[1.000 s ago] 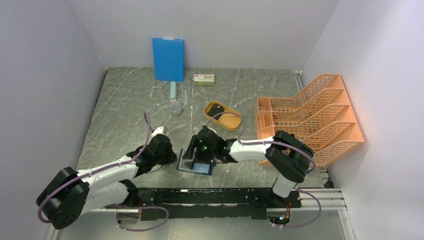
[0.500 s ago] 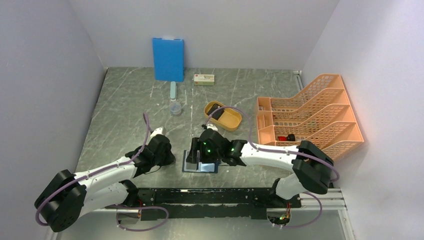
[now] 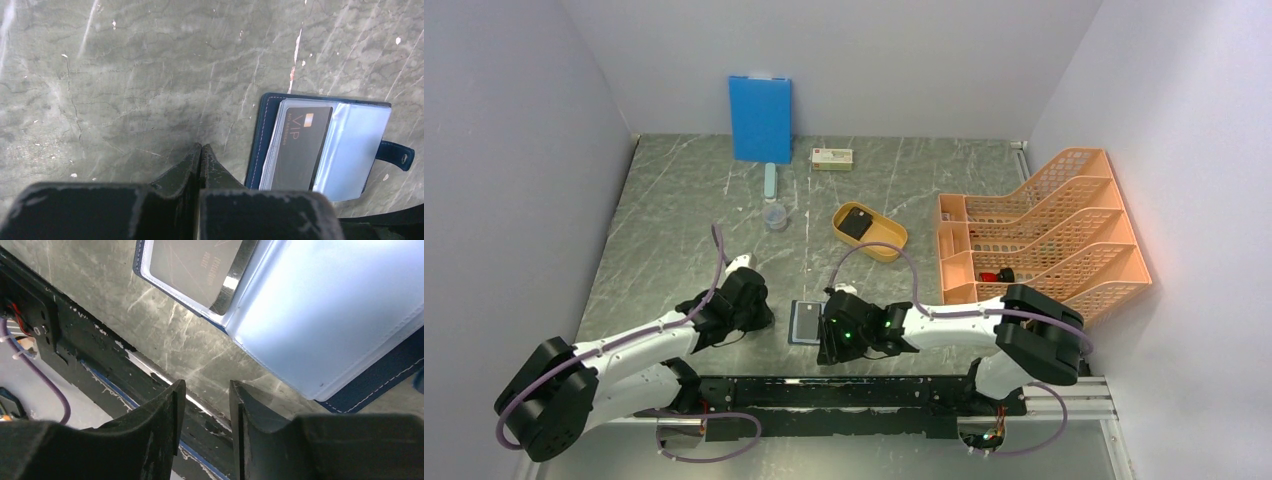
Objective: Put the credit cards into the card holder
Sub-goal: Insert the credit card into the card holder, then adjust the credit card in the card holder.
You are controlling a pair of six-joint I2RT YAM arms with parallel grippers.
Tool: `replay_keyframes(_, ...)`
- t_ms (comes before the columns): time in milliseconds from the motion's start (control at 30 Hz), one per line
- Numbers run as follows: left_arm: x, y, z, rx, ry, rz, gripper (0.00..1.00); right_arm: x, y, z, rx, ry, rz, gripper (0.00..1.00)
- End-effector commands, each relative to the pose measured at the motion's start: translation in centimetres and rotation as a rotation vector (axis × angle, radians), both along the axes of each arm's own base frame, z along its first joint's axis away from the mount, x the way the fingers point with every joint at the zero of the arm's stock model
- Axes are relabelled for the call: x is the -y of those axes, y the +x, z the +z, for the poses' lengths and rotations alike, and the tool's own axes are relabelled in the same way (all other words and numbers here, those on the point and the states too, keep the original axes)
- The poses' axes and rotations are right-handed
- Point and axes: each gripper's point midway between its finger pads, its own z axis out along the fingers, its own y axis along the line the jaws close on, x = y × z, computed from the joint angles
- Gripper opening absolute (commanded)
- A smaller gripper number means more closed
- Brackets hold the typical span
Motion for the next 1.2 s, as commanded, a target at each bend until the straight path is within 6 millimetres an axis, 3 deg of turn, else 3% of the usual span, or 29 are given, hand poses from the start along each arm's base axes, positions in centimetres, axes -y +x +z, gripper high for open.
replay_keyframes(0, -0.9, -0.9, -0.9, -0.054, 0.056, -0.006, 0.05, 0.8, 1.5, -1.2, 0.030, -0.050, -0.068, 0.41)
replay_keyframes(267, -0.5, -0.9, -0.9, -0.057, 0.045, -0.025, 0.05, 2.8, 6.2, -1.1, 0.100, -0.073, -0.259, 0.43)
replay_keyframes(500, -0.3, -0.6, -0.6, -0.047, 0.041, -0.032, 0.05, 1.5, 6.2, 2.9, 0.165, 0.038, -0.158, 0.46)
replay_keyframes(600, -0.1, -0.4, -0.3, -0.033, 0.034, -0.038, 0.05, 1.4, 6.5, 5.7, 0.222, 0.087, -0.138, 0.49)
replay_keyframes(700, 0.7, -0.1, 0.3, -0.010, 0.005, -0.069, 0.05, 1.1, 7.3, 8.6, 0.285, 0.133, -0.150, 0.54)
replay_keyframes(833, 2.6, 0.2, 1.4, 0.018, -0.079, -0.123, 0.05, 0.4, 8.7, 10.5, 0.324, 0.192, -0.228, 0.58)
replay_keyframes(1000, 3.9, 0.0, 1.6, 0.007, -0.138, -0.151, 0.05, -2.2, 9.5, 10.8, 0.294, 0.268, -0.256, 0.63)
replay_keyframes(1100, 4.0, -0.2, 1.1, -0.012, -0.142, -0.150, 0.05, -2.5, 10.7, 9.3, 0.277, 0.212, -0.321, 0.62)
replay_keyframes(1167, 4.0, -0.3, 0.8, -0.021, -0.142, -0.151, 0.05, -1.9, 11.5, 7.8, 0.265, 0.142, -0.363, 0.55)
